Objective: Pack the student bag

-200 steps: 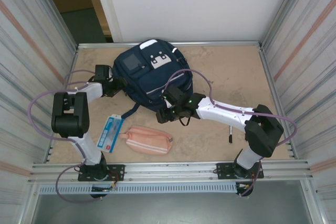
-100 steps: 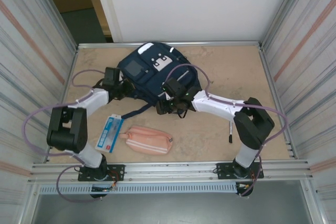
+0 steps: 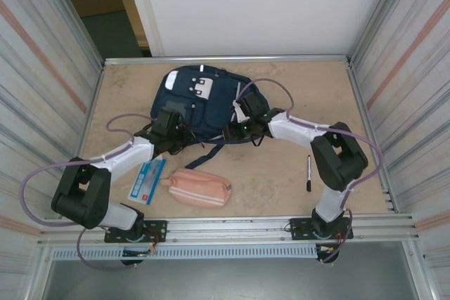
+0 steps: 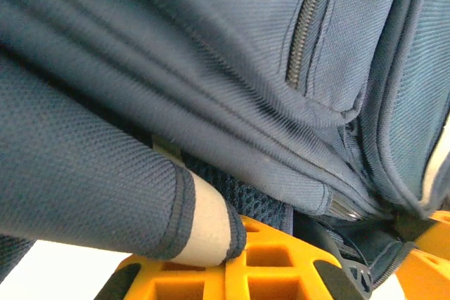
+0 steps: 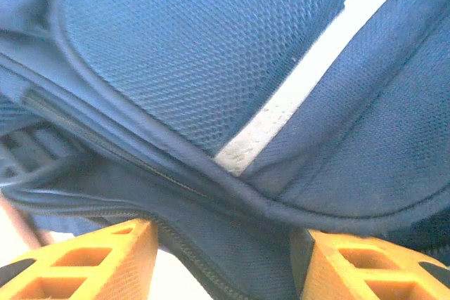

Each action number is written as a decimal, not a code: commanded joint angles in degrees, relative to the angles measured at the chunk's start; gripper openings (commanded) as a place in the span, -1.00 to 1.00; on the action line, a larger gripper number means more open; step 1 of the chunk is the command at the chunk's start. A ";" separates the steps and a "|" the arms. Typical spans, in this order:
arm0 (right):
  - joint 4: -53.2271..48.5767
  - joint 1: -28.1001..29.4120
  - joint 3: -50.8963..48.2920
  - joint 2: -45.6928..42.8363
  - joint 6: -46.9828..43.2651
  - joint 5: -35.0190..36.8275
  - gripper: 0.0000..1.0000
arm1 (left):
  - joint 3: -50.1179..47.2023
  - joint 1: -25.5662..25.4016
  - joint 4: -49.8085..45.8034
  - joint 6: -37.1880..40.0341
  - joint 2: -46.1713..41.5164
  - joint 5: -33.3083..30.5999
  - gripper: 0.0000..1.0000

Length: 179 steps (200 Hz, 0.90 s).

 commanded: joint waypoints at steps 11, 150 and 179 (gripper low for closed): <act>9.73 11.15 -9.40 -14.27 -14.00 12.96 0.08 | -0.44 -3.21 -1.44 -6.66 -7.32 0.04 -0.92; 11.99 25.17 -3.45 0.49 32.77 29.39 0.05 | 1.92 -6.74 -8.92 -18.76 -14.76 3.12 -1.00; 10.96 25.15 -0.13 3.79 34.06 31.10 -0.04 | 2.42 -6.74 -8.17 -19.37 -14.42 4.40 -1.00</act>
